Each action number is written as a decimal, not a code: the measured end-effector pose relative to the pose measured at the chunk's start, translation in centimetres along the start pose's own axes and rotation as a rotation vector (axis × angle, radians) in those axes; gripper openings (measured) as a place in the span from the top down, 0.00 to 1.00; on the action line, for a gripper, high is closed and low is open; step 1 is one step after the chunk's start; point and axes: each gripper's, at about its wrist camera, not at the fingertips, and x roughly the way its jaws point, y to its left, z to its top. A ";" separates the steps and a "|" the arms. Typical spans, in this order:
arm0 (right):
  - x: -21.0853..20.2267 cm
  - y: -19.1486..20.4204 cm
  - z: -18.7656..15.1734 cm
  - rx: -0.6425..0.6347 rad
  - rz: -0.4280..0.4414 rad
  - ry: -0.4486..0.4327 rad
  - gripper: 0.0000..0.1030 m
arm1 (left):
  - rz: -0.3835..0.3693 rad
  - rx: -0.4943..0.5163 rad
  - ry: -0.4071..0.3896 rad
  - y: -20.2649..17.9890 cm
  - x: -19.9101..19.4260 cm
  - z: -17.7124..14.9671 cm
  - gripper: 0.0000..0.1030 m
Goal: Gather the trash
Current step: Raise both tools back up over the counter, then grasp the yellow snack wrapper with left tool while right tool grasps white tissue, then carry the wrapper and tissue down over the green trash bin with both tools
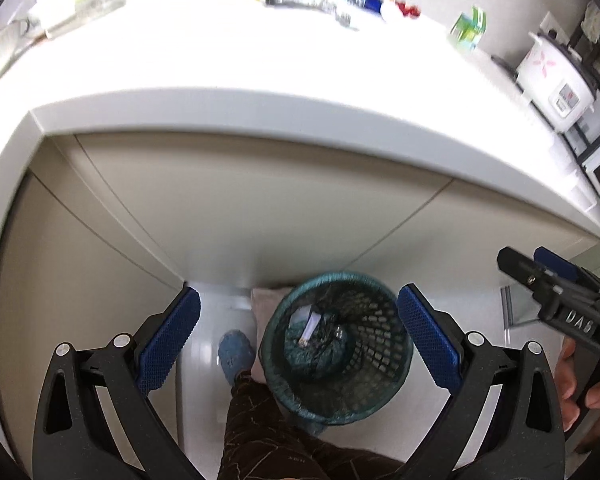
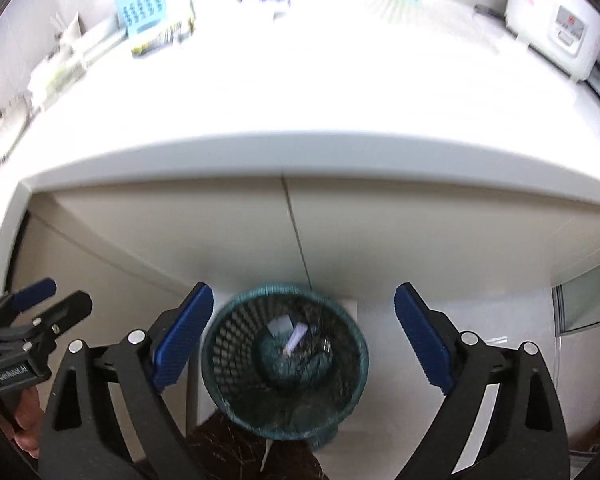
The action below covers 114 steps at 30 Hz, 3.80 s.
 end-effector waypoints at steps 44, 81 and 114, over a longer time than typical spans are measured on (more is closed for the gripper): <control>-4.4 4.1 23.0 -0.003 -0.049 -0.130 0.14 | 0.003 0.007 -0.106 -0.8 -3.3 25.8 0.06; 9.9 5.3 28.3 0.155 -0.087 0.140 0.51 | 0.061 -0.027 0.109 0.7 10.9 32.1 0.15; 6.2 4.9 27.2 0.139 -0.052 0.063 0.91 | -0.028 0.055 0.003 0.7 6.8 30.4 0.99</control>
